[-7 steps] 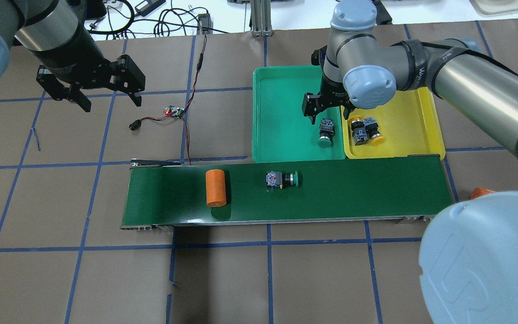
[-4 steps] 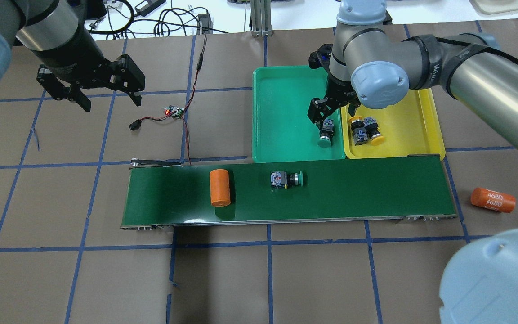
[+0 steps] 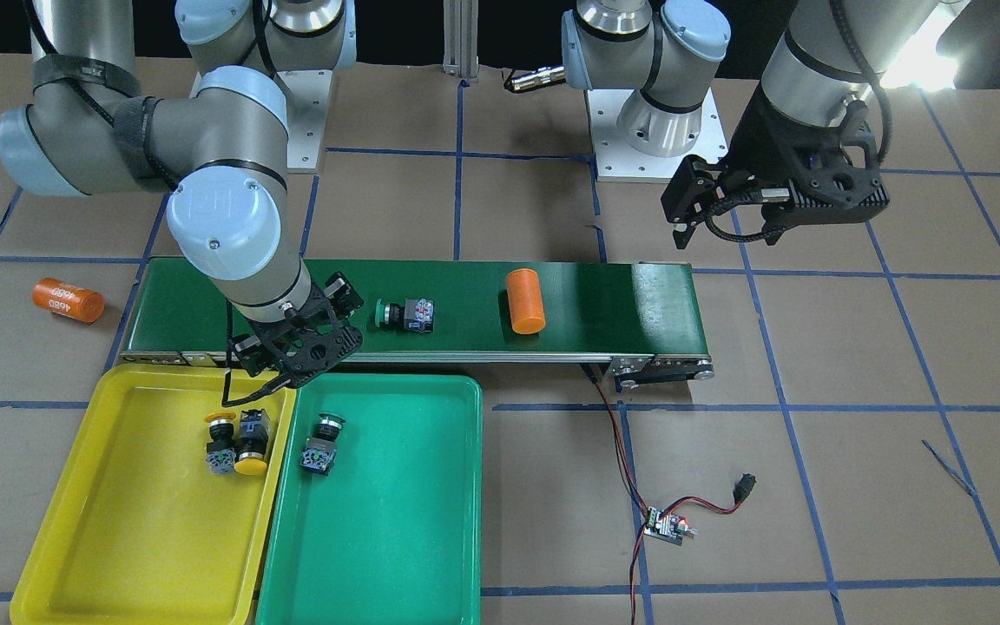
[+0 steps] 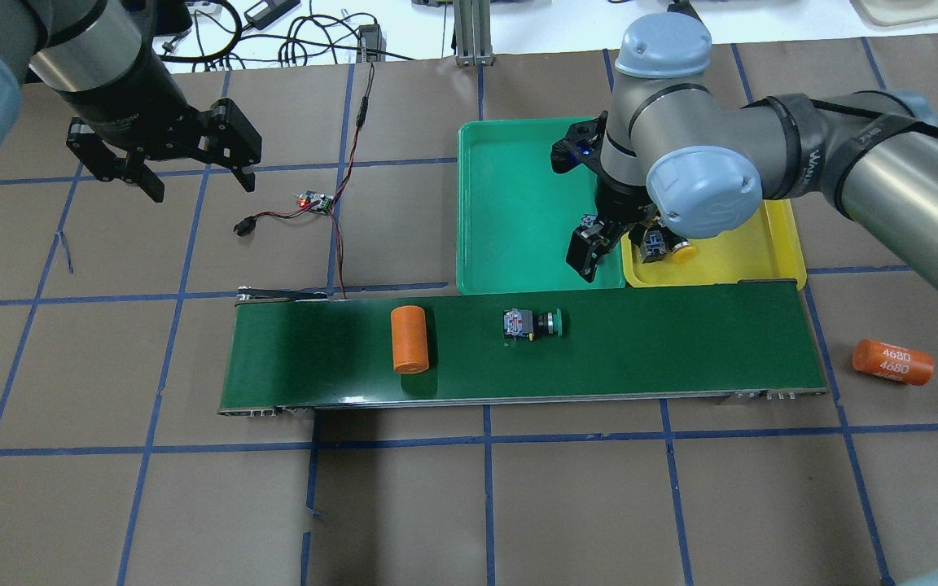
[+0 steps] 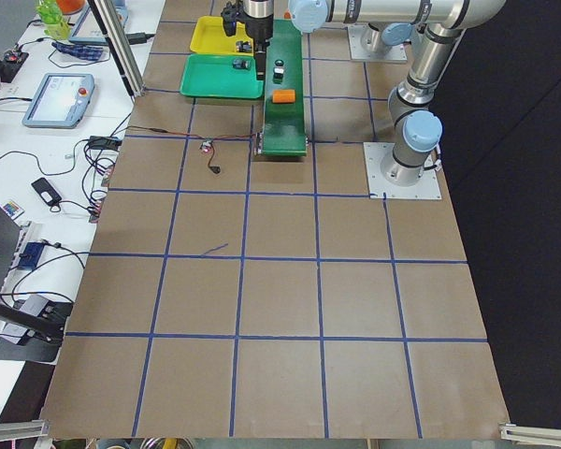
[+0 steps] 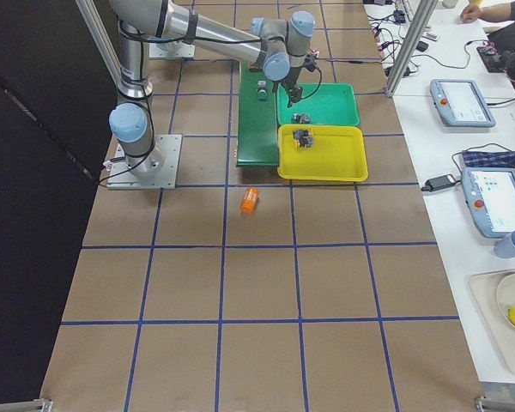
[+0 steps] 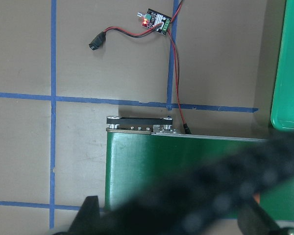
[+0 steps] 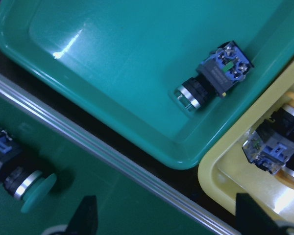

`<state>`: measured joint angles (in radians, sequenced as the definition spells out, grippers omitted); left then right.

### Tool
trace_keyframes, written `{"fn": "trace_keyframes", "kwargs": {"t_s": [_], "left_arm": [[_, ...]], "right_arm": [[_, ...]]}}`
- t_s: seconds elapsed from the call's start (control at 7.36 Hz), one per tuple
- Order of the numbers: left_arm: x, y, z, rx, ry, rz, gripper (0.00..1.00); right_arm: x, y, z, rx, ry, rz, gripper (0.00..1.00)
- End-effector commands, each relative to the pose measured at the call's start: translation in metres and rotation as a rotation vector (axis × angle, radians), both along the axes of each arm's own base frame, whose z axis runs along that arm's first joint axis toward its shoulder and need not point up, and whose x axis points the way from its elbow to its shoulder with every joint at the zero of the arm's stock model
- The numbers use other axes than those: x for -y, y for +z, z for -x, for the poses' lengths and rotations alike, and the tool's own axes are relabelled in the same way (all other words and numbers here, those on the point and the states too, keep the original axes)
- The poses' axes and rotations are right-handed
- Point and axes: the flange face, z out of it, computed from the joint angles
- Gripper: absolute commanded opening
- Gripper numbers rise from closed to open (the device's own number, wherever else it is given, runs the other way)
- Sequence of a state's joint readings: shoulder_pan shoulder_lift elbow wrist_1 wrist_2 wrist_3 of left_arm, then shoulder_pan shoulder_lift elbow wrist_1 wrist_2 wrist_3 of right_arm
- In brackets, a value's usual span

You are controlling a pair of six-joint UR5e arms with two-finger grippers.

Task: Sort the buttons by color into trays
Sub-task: 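Move the right gripper down to the next green-capped button on the belt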

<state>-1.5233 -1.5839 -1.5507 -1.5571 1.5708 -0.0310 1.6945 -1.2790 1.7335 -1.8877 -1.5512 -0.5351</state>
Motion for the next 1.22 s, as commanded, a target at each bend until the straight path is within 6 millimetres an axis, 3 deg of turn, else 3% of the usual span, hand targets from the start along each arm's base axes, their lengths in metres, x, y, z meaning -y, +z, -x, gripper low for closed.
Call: {"fn": "trace_keyframes", "kwargs": {"t_s": [0.0, 0.27, 0.54, 0.68, 0.82, 1.09], "left_arm": [[0.001, 0.0, -0.001, -0.001, 0.001, 0.001, 1.0], [0.001, 0.001, -0.001, 0.0, 0.003, 0.004, 1.0], [0.001, 0.0, -0.001, -0.001, 0.003, 0.002, 1.0], [0.001, 0.0, -0.001, -0.001, 0.003, 0.002, 1.0], [0.001, 0.0, -0.001, -0.003, 0.003, 0.003, 1.0], [0.002, 0.001, -0.001, -0.003, 0.003, 0.006, 1.0]], "right_arm": [[-0.013, 0.0, -0.015, -0.01, -0.04, -0.004, 1.0], [-0.016, 0.0, -0.019, -0.008, 0.005, -0.012, 1.0], [-0.016, 0.002, -0.016, 0.014, 0.233, -0.011, 1.0], [-0.02, 0.016, -0.015, 0.034, 0.375, 0.013, 1.0], [-0.028, 0.013, -0.009, 0.058, 0.511, 0.005, 1.0], [-0.052, 0.013, 0.003, 0.072, 0.551, 0.006, 1.0]]}}
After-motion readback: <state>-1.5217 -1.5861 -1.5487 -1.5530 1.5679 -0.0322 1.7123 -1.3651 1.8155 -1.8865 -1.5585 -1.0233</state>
